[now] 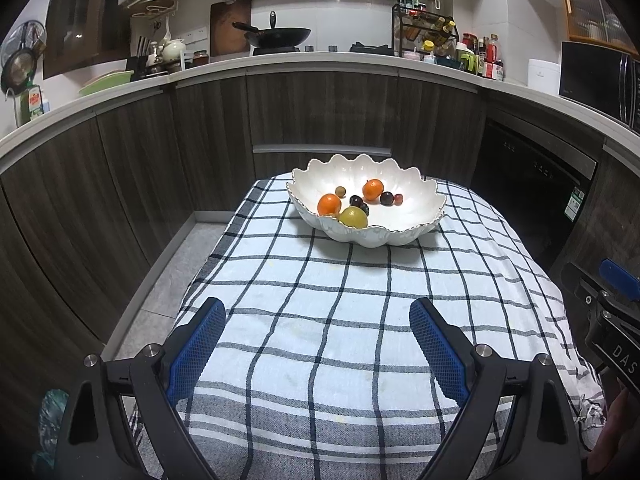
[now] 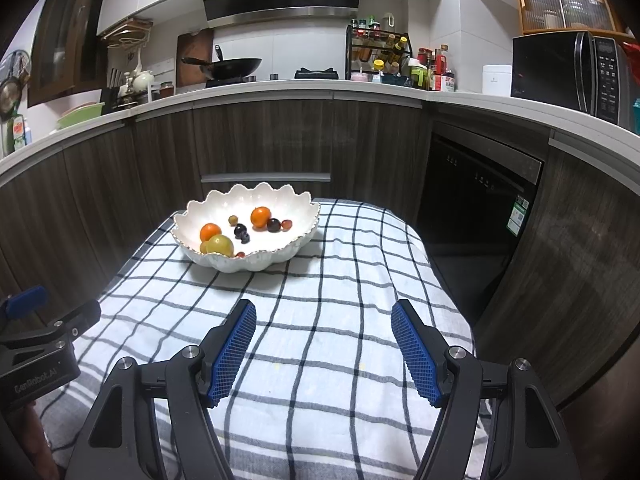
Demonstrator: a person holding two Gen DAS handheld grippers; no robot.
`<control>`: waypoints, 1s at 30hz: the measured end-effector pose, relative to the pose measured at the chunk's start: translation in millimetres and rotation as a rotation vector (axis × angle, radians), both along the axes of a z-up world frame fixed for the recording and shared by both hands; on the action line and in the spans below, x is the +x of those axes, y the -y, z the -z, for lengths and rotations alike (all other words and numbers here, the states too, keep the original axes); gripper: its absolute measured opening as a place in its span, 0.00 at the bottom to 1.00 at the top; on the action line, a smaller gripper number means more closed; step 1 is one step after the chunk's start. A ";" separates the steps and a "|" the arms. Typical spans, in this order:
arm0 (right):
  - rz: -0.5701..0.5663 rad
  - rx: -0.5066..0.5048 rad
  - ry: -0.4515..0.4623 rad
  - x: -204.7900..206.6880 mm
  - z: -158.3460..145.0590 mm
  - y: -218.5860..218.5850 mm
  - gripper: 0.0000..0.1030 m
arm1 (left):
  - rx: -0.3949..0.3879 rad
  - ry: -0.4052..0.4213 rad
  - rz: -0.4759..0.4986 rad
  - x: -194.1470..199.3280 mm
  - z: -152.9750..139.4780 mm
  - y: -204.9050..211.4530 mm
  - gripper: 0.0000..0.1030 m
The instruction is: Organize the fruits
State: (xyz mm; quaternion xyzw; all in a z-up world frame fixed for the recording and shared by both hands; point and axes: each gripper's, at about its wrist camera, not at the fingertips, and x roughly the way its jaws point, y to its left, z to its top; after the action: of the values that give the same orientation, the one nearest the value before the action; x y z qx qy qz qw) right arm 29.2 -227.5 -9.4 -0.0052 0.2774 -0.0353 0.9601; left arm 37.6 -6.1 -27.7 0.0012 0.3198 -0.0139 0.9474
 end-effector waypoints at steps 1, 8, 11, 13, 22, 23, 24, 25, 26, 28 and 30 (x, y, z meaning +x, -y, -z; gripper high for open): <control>0.000 0.001 0.001 -0.2 -0.5 0.1 0.69 | 0.000 0.001 0.000 0.0 0.0 -0.3 0.92; -0.001 0.013 0.001 -0.3 -1.6 2.1 0.69 | 0.000 -0.005 -0.001 0.2 0.4 -1.0 0.92; -0.002 0.012 0.000 -0.7 -1.8 2.1 0.69 | 0.000 -0.008 -0.002 1.4 0.4 -2.5 0.94; -0.002 0.012 0.001 -0.7 -1.9 2.1 0.69 | -0.001 -0.003 -0.004 1.1 -0.1 -3.1 0.95; -0.002 0.012 0.001 -0.6 -1.9 1.9 0.69 | 0.000 -0.002 -0.005 0.9 -0.4 -2.6 0.95; -0.002 0.012 0.001 -0.8 -1.8 2.0 0.69 | 0.001 0.001 -0.006 0.5 -1.0 -2.9 0.95; -0.003 0.012 0.002 -0.9 -2.1 1.9 0.69 | 0.001 0.002 -0.006 0.6 -1.2 -3.0 0.95; -0.002 0.012 0.002 -0.8 -1.8 2.1 0.69 | 0.001 0.000 -0.005 0.6 -1.0 -3.1 0.95; -0.002 0.012 0.001 -0.8 -1.8 2.1 0.69 | -0.001 -0.002 -0.004 0.6 -1.3 -3.3 0.95; -0.002 0.013 0.001 -0.6 -1.8 2.1 0.69 | -0.002 -0.003 -0.004 0.2 -1.9 -3.5 0.95; -0.002 0.012 0.001 -0.9 -1.8 2.0 0.69 | -0.002 -0.001 -0.003 0.2 -1.8 -3.5 0.95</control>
State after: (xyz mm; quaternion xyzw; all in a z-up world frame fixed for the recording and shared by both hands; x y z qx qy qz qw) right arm 28.2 -229.5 -7.7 0.0002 0.2771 -0.0329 0.9603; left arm 37.8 -2.7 -25.9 -0.0001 0.3204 -0.0126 0.9472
